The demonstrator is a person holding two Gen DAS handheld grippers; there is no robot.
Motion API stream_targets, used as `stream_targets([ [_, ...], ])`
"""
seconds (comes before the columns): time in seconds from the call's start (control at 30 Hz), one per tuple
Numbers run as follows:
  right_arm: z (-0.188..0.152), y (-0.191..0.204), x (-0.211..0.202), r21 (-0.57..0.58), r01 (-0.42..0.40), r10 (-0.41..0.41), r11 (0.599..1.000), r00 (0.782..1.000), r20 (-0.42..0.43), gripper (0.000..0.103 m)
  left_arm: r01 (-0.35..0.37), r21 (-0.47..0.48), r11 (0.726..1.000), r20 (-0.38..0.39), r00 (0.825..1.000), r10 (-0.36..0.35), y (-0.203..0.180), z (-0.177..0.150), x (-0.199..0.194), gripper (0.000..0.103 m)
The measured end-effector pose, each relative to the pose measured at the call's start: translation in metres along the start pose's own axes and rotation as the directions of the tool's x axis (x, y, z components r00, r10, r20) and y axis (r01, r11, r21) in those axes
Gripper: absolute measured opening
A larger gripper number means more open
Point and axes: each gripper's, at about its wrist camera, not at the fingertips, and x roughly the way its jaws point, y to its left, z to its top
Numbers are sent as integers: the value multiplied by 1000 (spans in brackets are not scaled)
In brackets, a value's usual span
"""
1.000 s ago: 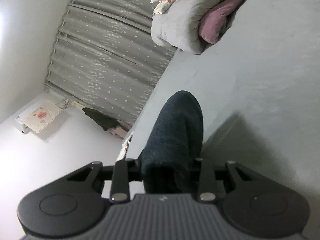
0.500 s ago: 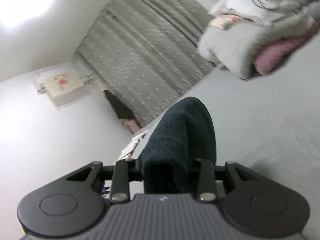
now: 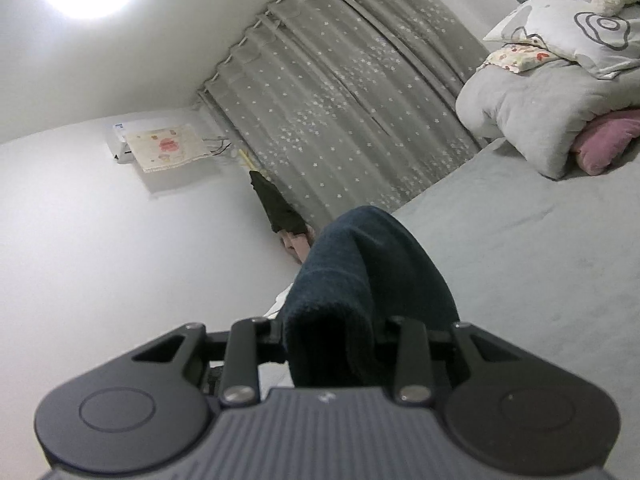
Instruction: Fold clothes
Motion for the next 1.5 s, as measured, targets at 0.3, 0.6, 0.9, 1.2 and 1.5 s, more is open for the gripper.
stream_targets([
  [0.3, -10, 32, 14, -33, -2, 2, 999, 1000, 9, 29, 20, -79, 997, 129, 992, -10, 36, 16, -71, 67],
  [0.6, -16, 52, 17, -81, 74, -72, 994, 997, 34, 29, 42, -65, 997, 243, 970, -25, 19, 28, -77, 69],
  [0.9, -44, 100, 18, -313, 78, -71, 947, 997, 33, 29, 159, -149, 976, 77, 986, -149, 4, 20, -4, 78],
  [1.2, -98, 151, 41, -484, 56, -75, 873, 997, -21, 29, 21, -97, 995, 251, 968, 4, 32, 59, -113, 78],
  [1.5, -213, 227, 102, -692, -15, -116, 721, 983, -143, 29, 40, -244, 969, 451, 889, 77, 116, 68, -216, 78],
])
